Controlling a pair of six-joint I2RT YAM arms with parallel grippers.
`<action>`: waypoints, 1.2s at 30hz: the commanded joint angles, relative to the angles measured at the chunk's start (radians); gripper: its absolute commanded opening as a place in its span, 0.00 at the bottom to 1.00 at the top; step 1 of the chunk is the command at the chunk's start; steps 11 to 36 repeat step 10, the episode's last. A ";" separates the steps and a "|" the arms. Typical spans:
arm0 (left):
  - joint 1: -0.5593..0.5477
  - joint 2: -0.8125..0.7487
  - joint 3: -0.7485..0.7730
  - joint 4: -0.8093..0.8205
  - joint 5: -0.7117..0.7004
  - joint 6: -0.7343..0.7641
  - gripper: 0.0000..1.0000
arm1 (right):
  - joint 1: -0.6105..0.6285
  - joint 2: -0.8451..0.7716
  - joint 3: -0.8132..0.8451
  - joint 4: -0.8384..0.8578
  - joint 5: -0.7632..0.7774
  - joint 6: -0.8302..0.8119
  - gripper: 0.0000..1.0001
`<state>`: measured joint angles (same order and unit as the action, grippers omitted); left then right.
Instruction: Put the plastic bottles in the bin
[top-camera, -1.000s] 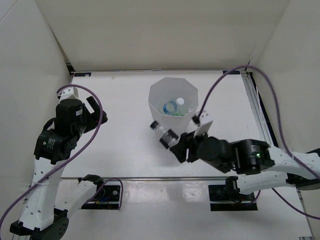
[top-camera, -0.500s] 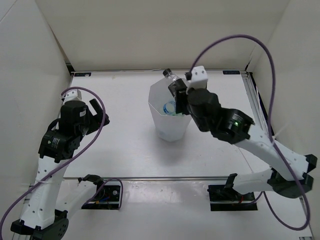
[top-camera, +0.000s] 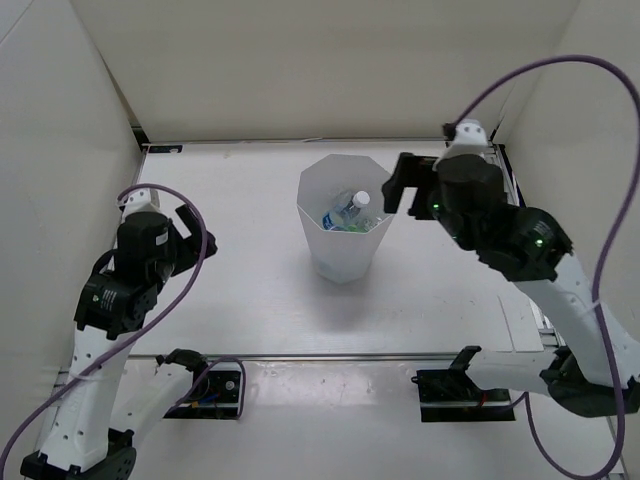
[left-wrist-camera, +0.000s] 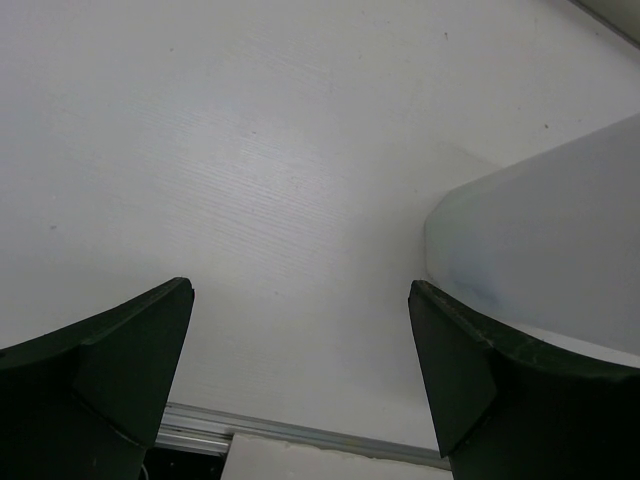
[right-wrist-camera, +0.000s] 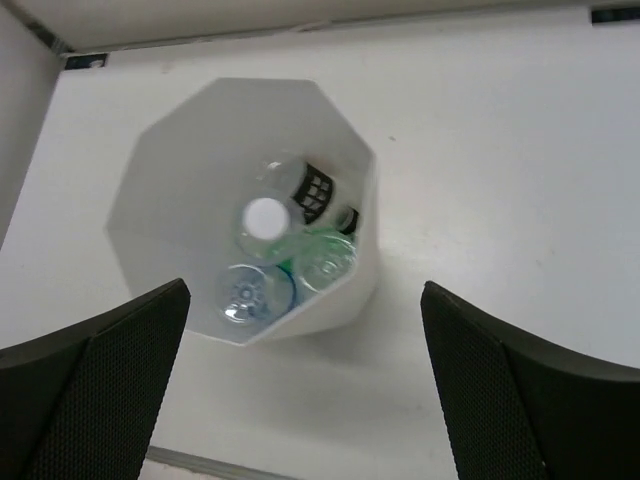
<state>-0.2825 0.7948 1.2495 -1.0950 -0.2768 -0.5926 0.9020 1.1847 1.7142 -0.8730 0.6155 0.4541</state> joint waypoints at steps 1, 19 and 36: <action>0.005 -0.049 -0.076 -0.008 -0.038 -0.035 1.00 | -0.129 -0.022 -0.021 -0.184 -0.181 0.124 1.00; 0.005 -0.098 -0.234 0.044 -0.474 -0.093 1.00 | -0.279 -0.095 -0.125 -0.238 -0.587 0.032 1.00; 0.005 -0.098 -0.234 0.044 -0.474 -0.093 1.00 | -0.279 -0.095 -0.125 -0.238 -0.587 0.032 1.00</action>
